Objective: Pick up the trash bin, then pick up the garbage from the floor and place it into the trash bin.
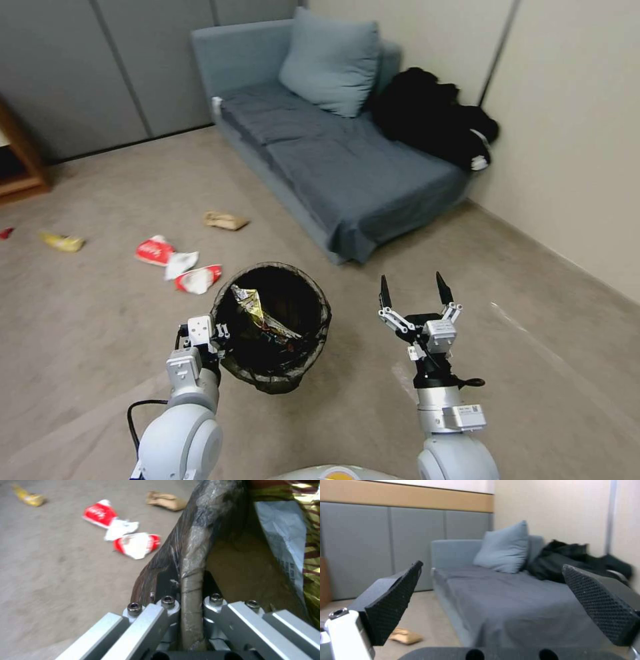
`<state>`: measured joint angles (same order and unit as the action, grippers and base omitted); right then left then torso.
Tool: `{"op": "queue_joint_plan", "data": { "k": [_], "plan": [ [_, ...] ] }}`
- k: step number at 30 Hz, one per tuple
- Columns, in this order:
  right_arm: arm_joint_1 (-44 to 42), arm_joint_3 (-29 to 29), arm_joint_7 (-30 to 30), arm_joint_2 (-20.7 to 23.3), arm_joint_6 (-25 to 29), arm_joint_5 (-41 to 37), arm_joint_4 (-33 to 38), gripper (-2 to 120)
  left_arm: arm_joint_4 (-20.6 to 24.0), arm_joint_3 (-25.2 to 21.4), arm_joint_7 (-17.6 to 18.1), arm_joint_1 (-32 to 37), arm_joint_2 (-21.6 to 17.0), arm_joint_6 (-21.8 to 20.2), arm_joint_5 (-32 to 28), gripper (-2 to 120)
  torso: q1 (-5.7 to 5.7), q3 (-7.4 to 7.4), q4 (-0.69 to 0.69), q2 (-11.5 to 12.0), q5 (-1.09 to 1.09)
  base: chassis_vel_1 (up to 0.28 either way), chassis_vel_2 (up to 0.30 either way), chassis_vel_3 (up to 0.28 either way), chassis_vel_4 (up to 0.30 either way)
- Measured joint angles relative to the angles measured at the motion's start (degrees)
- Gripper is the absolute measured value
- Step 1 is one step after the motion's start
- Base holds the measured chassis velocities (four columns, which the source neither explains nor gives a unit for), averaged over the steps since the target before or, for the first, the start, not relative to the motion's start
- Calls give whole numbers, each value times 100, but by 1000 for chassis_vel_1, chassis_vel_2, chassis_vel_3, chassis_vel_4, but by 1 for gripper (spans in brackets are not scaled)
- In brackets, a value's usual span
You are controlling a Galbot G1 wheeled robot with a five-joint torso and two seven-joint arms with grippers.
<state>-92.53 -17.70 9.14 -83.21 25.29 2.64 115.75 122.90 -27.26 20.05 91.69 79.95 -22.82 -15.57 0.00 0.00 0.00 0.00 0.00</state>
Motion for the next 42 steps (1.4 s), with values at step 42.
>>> {"op": "queue_joint_plan", "data": {
  "k": [42],
  "plan": [
    [46, -5, -66, 43, -46, -25, 65, 100, -12, 23, 6, -39, -1, 96, 25, 0, 0, 0, -1, 0, 0, 87, 87, 92, 89]
  ]
}}
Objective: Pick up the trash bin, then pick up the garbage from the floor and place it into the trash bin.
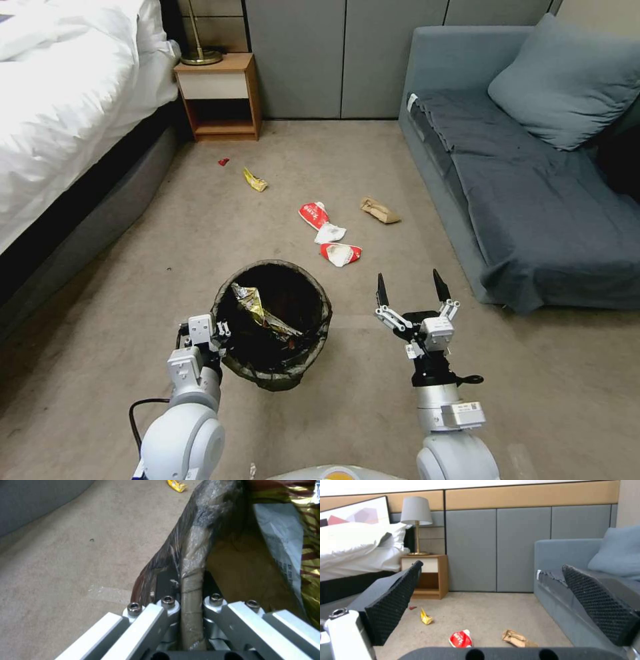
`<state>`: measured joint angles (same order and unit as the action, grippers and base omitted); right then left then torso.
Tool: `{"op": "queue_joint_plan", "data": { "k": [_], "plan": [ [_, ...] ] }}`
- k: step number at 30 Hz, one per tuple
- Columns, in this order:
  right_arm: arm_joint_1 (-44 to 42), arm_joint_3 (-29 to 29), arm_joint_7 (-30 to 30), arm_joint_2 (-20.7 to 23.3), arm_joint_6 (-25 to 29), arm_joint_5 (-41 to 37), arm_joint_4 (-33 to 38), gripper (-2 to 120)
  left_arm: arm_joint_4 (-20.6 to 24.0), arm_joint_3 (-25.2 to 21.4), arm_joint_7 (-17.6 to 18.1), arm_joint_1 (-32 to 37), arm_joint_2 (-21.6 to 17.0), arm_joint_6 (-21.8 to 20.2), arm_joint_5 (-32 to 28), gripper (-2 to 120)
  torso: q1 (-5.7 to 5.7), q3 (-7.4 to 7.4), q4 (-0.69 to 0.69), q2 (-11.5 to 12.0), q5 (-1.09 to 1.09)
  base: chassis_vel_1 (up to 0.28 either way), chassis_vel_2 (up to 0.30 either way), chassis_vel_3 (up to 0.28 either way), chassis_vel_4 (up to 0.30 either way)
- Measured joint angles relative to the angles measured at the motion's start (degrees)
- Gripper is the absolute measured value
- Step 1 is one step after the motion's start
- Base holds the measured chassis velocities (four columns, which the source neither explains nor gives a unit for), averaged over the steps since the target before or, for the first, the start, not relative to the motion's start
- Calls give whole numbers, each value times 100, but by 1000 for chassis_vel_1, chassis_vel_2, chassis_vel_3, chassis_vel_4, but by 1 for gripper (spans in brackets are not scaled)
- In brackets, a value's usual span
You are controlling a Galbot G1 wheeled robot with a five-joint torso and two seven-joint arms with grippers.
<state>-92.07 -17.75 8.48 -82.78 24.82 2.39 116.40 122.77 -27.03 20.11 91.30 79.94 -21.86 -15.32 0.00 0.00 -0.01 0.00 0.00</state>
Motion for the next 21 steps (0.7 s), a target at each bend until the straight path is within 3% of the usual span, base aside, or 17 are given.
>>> {"op": "queue_joint_plan", "data": {
  "k": [21],
  "plan": [
    [24, -80, -86, -4, 8, -28, -31, 100, -12, 2, 3, -30, -25, -18, -24, 0, 0, 0, 1, 0, 0, 0, 0, 0, 0]
  ]
}}
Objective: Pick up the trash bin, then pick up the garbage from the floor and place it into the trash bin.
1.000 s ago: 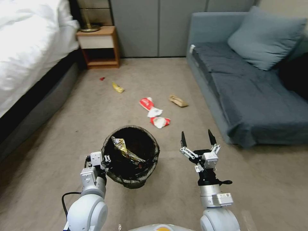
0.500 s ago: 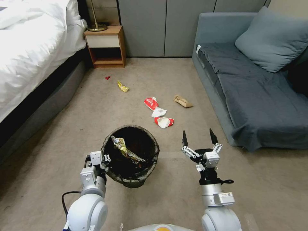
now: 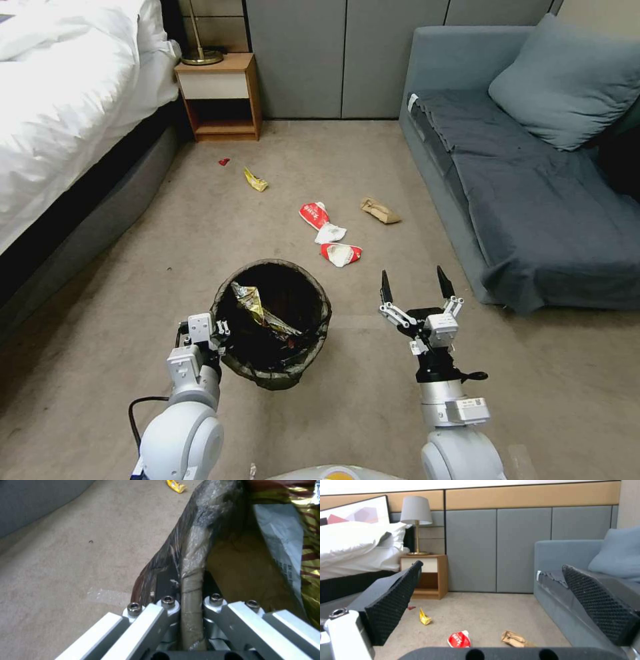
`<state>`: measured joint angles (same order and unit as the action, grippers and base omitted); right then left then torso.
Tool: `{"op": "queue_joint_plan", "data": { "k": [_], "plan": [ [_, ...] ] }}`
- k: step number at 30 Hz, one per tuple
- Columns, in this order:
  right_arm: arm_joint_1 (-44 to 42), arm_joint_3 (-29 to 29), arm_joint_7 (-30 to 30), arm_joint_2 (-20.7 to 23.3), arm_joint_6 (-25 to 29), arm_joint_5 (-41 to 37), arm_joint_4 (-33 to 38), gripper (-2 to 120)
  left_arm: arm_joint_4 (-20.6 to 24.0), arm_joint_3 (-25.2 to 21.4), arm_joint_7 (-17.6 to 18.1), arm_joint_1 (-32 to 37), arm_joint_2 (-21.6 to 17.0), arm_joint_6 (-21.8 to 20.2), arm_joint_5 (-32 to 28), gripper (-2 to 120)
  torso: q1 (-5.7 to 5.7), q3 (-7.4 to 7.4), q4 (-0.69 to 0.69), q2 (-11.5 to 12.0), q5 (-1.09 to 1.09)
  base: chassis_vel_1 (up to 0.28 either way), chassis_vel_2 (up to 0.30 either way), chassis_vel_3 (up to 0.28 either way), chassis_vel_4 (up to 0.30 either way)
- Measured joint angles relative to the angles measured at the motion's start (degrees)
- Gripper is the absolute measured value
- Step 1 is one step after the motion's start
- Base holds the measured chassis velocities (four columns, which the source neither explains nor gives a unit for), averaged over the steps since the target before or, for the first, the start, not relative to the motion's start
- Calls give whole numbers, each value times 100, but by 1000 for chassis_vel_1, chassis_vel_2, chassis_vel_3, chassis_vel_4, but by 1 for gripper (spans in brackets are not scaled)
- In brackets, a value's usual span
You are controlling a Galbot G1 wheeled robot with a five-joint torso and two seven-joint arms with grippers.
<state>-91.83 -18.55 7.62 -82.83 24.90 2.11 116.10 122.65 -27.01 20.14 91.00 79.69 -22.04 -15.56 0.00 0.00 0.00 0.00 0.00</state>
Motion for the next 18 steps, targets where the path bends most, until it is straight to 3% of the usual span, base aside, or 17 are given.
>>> {"op": "queue_joint_plan", "data": {
  "k": [7, 18],
  "plan": [
    [-9, 1, -34, 19, 4, 1, -9, 100, 0, -9, 1, 7, -22, 0, -5, 0, 0, 0, 1, 0, -1, -113, 116, 103, -95],
    [18, 29, -65, 54, 29, 2, -60, 100, 23, -53, 15, -19, -118, -30, -75, 0, 0, 0, 0, 0, 2, -238, 238, 243, -243]
  ]
}}
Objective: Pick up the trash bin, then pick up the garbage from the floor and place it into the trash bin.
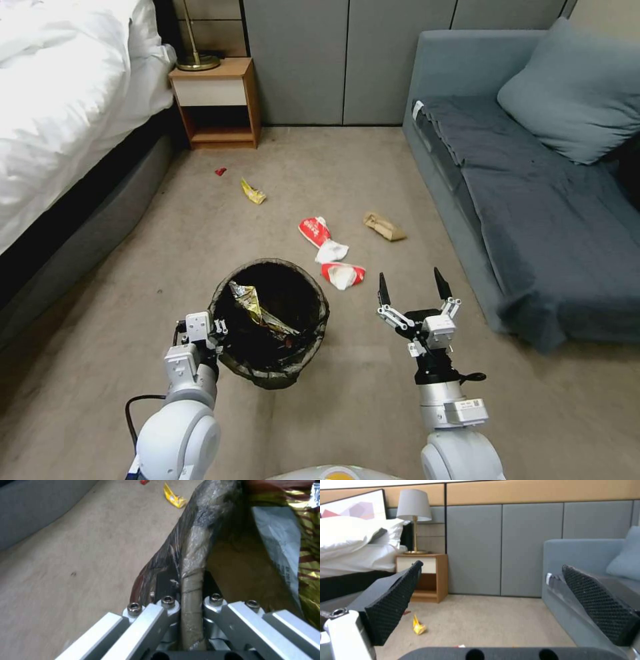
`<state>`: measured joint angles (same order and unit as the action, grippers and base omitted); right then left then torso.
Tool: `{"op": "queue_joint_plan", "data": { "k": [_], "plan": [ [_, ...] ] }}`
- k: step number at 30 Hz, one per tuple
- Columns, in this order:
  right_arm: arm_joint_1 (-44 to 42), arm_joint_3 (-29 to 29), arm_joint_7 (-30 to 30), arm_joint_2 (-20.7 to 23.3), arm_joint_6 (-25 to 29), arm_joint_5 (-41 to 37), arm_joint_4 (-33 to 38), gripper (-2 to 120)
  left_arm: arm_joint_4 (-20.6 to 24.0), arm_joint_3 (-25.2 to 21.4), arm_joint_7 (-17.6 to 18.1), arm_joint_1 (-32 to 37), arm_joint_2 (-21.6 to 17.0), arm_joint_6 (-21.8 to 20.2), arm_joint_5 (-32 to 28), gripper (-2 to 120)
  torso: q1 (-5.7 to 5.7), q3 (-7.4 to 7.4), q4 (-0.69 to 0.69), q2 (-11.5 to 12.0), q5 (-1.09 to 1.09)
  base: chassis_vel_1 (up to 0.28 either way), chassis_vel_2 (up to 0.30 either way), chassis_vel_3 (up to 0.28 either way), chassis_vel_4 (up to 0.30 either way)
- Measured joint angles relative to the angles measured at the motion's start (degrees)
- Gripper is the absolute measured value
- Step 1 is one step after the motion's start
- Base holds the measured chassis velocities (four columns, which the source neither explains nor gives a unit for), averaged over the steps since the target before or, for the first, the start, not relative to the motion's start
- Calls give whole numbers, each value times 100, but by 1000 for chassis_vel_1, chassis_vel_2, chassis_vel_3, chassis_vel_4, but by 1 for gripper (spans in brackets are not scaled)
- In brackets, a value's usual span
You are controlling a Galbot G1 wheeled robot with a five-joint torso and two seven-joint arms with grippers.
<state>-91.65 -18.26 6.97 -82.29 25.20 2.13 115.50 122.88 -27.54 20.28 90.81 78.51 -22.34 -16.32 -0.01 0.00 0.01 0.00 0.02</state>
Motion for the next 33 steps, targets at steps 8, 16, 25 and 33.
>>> {"op": "queue_joint_plan", "data": {
  "k": [8, 16, 25, 33],
  "plan": [
    [36, -27, -191, 7, 278, 30, -63, 100, 4, 12, 1, -10, 41, -3, 5, 0, 1, 2, -1, 0, -1, -309, 288, 304, -296],
    [49, -30, -243, -12, 387, 42, -84, 100, 4, -4, 5, -8, 47, -3, -1, 0, 1, 0, 0, 1, -2, -82, 89, 72, -60],
    [183, -30, -241, 49, 424, 40, -209, 100, 4, -58, 5, -23, 61, -3, -32, 0, 1, 0, -1, 0, -2, 33, -29, -35, 24],
    [796, -16, -251, 417, 176, -188, -437, 100, 23, -142, 28, -42, -70, -44, -153, 0, 1, 0, -1, 0, -3, 0, 0, 0, 0]
  ]
}}
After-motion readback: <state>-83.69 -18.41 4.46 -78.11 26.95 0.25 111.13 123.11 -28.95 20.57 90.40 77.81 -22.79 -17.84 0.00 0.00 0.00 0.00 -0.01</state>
